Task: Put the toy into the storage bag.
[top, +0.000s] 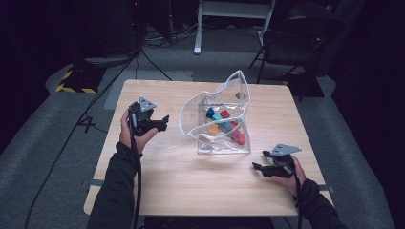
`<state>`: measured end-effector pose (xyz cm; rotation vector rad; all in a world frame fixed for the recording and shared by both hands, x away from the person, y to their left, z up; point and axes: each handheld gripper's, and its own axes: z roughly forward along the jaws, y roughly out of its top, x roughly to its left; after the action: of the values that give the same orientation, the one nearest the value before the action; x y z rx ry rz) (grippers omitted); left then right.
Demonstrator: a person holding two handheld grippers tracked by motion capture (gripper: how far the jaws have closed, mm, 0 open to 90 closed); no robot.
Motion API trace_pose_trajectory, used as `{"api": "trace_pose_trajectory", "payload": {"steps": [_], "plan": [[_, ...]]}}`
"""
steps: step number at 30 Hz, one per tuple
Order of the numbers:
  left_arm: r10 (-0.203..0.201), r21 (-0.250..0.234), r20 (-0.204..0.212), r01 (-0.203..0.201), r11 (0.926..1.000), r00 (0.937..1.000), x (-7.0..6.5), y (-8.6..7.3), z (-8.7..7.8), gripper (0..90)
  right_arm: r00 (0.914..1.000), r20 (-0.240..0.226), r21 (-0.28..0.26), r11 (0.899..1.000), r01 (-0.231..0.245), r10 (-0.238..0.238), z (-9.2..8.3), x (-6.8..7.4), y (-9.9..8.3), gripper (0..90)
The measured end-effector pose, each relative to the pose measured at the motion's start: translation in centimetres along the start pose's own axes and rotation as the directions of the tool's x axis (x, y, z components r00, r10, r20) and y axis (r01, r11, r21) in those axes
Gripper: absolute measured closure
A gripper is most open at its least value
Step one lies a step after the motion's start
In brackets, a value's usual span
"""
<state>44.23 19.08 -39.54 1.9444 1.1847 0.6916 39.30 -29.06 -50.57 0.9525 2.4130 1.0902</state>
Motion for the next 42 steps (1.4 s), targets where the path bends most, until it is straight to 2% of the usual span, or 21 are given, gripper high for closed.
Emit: {"api": "trace_pose_trajectory", "payload": {"steps": [2, 5, 8, 10, 11, 16, 27, 29, 30, 33, 35, 36, 38, 39, 41, 42], "plan": [[0.018, -0.002, -0.032, -0.019, 0.9998, 0.9993, 0.1, -0.4, 0.0, 16.3, 1.0000, 0.000, 0.000, 1.000, 0.000, 0.000, 0.0, 0.0, 0.0, 29.0], [0.025, 0.022, -0.034, -0.025, 0.9995, 0.9991, 0.2, -1.0, 0.2, 16.2, 1.0000, 0.000, 0.000, 1.000, 0.000, 0.000, 0.0, 0.0, 0.0, 29.0], [0.006, 0.046, 0.004, -0.006, 0.9989, 1.0000, 0.4, -1.6, 0.4, 16.2, 1.0000, -0.001, 0.000, 1.000, -0.001, 0.001, 0.0, 0.0, 0.0, 29.0], [0.030, 0.051, -0.041, -0.028, 0.9983, 0.9987, 0.1, -2.2, 0.5, 16.1, 1.0000, -0.001, 0.001, 1.000, -0.001, 0.001, 0.0, 0.0, 0.0, 29.0], [0.044, 0.070, -0.044, -0.041, 0.9967, 0.9981, -0.1, -2.5, 0.7, 16.2, 1.0000, 0.000, 0.001, 1.000, 0.000, 0.000, 0.0, 0.0, 0.0, 29.0], [0.048, 0.096, -0.013, -0.046, 0.9943, 0.9988, -0.6, -4.2, 1.1, 16.2, 1.0000, 0.000, 0.000, 1.000, -0.001, 0.001, 0.0, 0.0, 0.0, 29.0], [0.058, 0.142, -0.013, -0.055, 0.9884, 0.9983, -1.6, -7.8, 1.2, 16.2, 1.0000, 0.002, 0.000, 1.000, 0.004, -0.004, -0.1, 0.0, -0.1, 28.9], [0.070, 0.152, -0.015, -0.067, 0.9861, 0.9974, -1.9, -8.2, 1.0, 16.2, 1.0000, 0.004, 0.000, 1.000, 0.005, -0.005, -0.1, 0.0, -0.1, 28.9], [0.066, 0.163, -0.004, -0.065, 0.9845, 0.9978, -1.9, -8.4, 0.9, 16.2, 1.0000, 0.004, -0.001, 1.000, 0.007, -0.007, -0.1, 0.0, -0.1, 28.8], [0.040, 0.159, 0.023, -0.043, 0.9864, 0.9989, -1.9, -8.7, 0.5, 16.2, 0.9999, 0.008, 0.000, 1.000, 0.010, -0.010, -0.2, 0.0, -0.1, 28.8], [0.064, 0.150, -0.012, -0.062, 0.9867, 0.9979, -2.3, -9.1, 0.3, 16.2, 0.9999, 0.007, -0.002, 1.000, 0.011, -0.011, -0.2, 0.1, -0.1, 28.8], [0.075, 0.161, -0.010, -0.072, 0.9843, 0.9972, -2.4, -9.3, 0.4, 16.2, 0.9999, 0.007, -0.002, 1.000, 0.010, -0.010, -0.2, 0.1, -0.1, 28.8], [0.067, 0.183, 0.018, -0.069, 0.9807, 0.9976, -2.5, -9.6, 0.5, 16.2, 0.9999, 0.008, -0.002, 1.000, 0.010, -0.010, -0.2, 0.1, -0.1, 28.7], [0.057, 0.181, 0.029, -0.061, 0.9815, 0.9979, -2.6, -9.7, 0.4, 16.3, 0.9999, 0.009, -0.002, 1.000, 0.011, -0.011, -0.2, 0.1, -0.2, 28.7], [0.074, 0.163, -0.001, -0.072, 0.9839, 0.9973, -3.0, -10.1, 0.2, 16.1, 0.9998, 0.012, -0.003, 1.000, 0.015, -0.015, -0.2, 0.1, -0.2, 28.7], [0.074, 0.168, 0.005, -0.074, 0.9830, 0.9973, -3.1, -10.3, 0.2, 16.1, 0.9998, 0.013, -0.003, 1.000, 0.017, -0.017, -0.3, 0.1, -0.2, 28.7]]}}
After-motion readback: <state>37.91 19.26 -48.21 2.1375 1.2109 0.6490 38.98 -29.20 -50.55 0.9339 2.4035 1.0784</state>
